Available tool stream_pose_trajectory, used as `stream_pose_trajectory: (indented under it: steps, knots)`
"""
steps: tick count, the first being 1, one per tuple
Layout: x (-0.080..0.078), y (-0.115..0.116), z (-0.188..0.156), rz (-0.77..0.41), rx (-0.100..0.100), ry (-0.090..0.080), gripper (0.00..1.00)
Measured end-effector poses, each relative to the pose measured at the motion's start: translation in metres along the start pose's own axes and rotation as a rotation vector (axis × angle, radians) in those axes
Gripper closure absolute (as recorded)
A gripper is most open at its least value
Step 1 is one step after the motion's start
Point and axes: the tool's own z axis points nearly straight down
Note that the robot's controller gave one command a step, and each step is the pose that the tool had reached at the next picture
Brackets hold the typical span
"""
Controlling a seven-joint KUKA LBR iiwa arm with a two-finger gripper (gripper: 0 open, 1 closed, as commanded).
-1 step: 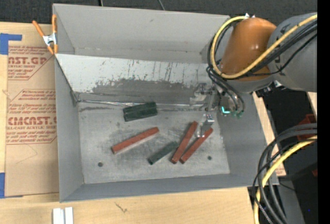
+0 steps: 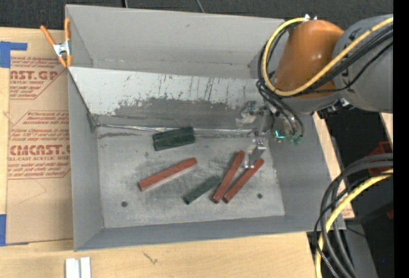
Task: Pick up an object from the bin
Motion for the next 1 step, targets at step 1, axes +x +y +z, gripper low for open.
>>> stream_pose_trajectory:
  steps: [1]
  knots:
    - [0.0070, -0.0137, 0.0792, 0.071, -0.002, -0.013, 1.00]
